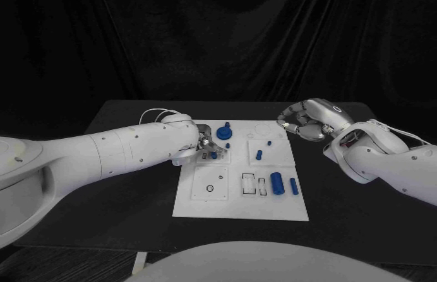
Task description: Assemble the parts on the task board
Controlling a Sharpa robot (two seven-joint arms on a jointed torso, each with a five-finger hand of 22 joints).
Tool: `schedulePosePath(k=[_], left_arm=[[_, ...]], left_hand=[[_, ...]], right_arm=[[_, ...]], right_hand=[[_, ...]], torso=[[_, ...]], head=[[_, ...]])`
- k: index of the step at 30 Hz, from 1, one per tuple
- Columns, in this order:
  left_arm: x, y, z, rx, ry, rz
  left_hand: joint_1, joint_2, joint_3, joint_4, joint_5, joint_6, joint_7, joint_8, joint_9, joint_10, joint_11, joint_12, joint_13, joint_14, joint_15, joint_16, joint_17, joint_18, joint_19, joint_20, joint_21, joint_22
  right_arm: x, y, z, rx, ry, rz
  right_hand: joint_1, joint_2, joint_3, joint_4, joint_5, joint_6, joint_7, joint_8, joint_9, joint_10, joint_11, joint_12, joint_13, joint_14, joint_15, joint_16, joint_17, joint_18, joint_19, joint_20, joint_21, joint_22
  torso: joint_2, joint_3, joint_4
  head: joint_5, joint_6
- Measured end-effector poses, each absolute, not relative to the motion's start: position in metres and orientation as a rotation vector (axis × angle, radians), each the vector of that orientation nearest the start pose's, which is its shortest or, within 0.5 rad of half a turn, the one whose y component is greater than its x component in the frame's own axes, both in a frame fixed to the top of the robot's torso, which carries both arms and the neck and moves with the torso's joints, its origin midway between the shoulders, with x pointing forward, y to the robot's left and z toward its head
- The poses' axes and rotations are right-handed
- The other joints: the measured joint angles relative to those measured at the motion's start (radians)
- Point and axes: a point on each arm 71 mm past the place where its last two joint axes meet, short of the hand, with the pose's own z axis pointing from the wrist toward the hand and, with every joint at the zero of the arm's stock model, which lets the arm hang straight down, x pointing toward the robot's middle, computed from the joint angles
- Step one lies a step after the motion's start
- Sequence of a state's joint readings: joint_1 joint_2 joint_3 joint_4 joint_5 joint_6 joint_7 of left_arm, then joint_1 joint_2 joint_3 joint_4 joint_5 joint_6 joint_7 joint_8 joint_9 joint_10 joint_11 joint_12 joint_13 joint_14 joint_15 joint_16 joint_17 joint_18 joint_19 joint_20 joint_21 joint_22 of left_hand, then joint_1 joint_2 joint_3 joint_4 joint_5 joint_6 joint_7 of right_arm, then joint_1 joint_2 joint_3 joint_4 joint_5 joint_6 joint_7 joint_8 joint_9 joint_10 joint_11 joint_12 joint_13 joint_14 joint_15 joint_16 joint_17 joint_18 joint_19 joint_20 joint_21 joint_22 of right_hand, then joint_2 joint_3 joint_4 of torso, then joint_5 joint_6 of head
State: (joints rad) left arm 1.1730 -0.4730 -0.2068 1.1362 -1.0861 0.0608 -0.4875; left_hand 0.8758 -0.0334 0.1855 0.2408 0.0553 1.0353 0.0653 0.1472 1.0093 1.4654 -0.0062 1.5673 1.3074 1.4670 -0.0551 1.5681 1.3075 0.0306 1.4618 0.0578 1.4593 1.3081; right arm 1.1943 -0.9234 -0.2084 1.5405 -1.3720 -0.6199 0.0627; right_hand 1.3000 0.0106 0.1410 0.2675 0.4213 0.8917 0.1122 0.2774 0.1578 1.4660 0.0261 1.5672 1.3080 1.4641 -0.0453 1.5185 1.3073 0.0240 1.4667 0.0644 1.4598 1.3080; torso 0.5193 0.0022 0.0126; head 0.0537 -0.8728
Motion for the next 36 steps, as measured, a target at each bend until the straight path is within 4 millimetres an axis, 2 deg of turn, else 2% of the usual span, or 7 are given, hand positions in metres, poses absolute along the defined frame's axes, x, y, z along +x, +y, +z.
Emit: schedulePosePath(k=[2,4,8,11,20,25,36], left_arm=[[0.5037,0.1438,-0.3075,-0.116,2.377,-0.290],[0.5037,0.1441,-0.3075,-0.117,2.377,-0.289],[0.5035,0.1459,-0.3080,-0.121,2.376,-0.286],[0.5033,0.1471,-0.3085,-0.123,2.376,-0.283],[0.5030,0.1490,-0.3089,-0.127,2.377,-0.277],[0.5029,0.1492,-0.3090,-0.128,2.378,-0.276],[0.5027,0.1497,-0.3088,-0.129,2.376,-0.278]], left_hand=[[0.000,0.000,-0.012,0.005,0.000,-0.001,0.001,0.000,0.009,0.000,0.000,0.000,0.000,0.000,0.000,0.000,0.000,0.000,0.000,0.000,-0.001,0.000],[0.001,0.001,-0.028,0.014,0.000,-0.009,-0.002,0.019,0.031,0.000,0.000,0.000,0.000,0.000,0.000,0.000,0.000,0.000,0.001,0.001,-0.005,0.000],[0.025,0.025,-0.074,0.032,0.000,-0.025,-0.008,0.095,0.138,0.000,0.000,0.000,0.000,0.000,0.000,0.000,0.000,0.000,0.002,0.002,-0.005,0.000],[0.035,0.035,-0.091,0.040,0.000,-0.037,-0.013,0.129,0.186,0.000,0.000,0.000,0.000,0.000,0.000,0.000,0.000,0.000,0.002,0.002,-0.005,0.000],[0.048,0.048,-0.128,0.044,0.000,-0.055,-0.017,0.185,0.272,0.002,-0.002,0.000,0.000,0.000,0.000,0.000,0.000,0.000,0.002,0.002,-0.005,0.000],[0.048,0.048,-0.132,0.043,0.000,-0.057,-0.019,0.194,0.289,0.004,-0.004,0.000,0.000,0.000,0.000,0.000,0.000,0.000,0.002,0.002,-0.005,0.000],[0.052,0.052,-0.134,0.046,0.000,-0.057,-0.019,0.195,0.295,0.003,-0.004,0.000,0.000,0.000,0.000,0.000,0.000,0.000,0.002,0.002,-0.005,0.000]], right_arm=[[0.4533,-0.2357,-0.2224,-0.104,1.522,0.716],[0.4533,-0.2356,-0.2224,-0.104,1.522,0.716],[0.4533,-0.2356,-0.2225,-0.104,1.523,0.716],[0.4533,-0.2356,-0.2226,-0.104,1.523,0.716],[0.4533,-0.2357,-0.2227,-0.104,1.524,0.715],[0.4533,-0.2353,-0.2227,-0.104,1.525,0.716],[0.4531,-0.2353,-0.2230,-0.104,1.526,0.716]], right_hand=[[0.000,0.000,0.000,0.000,0.000,0.000,0.000,0.000,0.000,0.000,0.000,0.000,0.000,0.000,0.000,0.000,0.000,0.000,0.000,0.000,0.000,0.000],[0.000,0.000,0.000,0.000,0.000,0.000,0.000,0.000,0.000,0.000,0.000,0.000,0.000,0.000,0.000,0.000,0.000,0.000,0.000,0.000,0.000,0.000],[0.000,0.000,0.000,0.000,0.000,0.000,0.000,0.000,0.000,0.000,0.000,0.000,0.000,0.000,0.000,0.000,0.000,0.000,0.000,0.000,0.000,0.000],[0.000,0.000,0.000,0.000,0.000,0.000,0.000,0.000,0.000,0.000,0.000,0.000,0.000,0.000,0.000,-0.004,0.000,0.000,0.000,0.000,0.000,0.000],[0.000,0.000,0.000,0.000,0.000,0.000,0.000,0.000,0.000,0.000,0.000,0.000,0.000,0.000,0.000,-0.004,0.000,0.000,0.000,0.000,0.000,0.000],[0.000,0.000,0.000,0.000,0.000,0.000,0.000,0.000,0.000,0.000,0.000,0.000,0.000,0.000,0.000,-0.004,0.000,0.000,0.000,0.000,0.000,0.000],[0.000,0.000,0.000,0.000,0.000,0.000,0.000,0.000,0.000,0.000,0.000,0.000,0.000,0.000,0.000,-0.004,0.000,0.000,0.000,0.000,0.000,0.000]], torso=[[0.000,0.0000,-0.0002],[0.000,0.0000,-0.0004],[0.000,0.0000,-0.0009],[0.000,-0.0001,-0.0009],[0.000,0.0000,-0.0002],[0.000,-0.0001,0.0001],[0.001,-0.0001,0.0001]], head=[[0.000,0.000],[0.001,0.000],[0.003,0.000],[0.004,0.000],[0.002,0.000],[0.002,0.000],[0.002,0.000]])
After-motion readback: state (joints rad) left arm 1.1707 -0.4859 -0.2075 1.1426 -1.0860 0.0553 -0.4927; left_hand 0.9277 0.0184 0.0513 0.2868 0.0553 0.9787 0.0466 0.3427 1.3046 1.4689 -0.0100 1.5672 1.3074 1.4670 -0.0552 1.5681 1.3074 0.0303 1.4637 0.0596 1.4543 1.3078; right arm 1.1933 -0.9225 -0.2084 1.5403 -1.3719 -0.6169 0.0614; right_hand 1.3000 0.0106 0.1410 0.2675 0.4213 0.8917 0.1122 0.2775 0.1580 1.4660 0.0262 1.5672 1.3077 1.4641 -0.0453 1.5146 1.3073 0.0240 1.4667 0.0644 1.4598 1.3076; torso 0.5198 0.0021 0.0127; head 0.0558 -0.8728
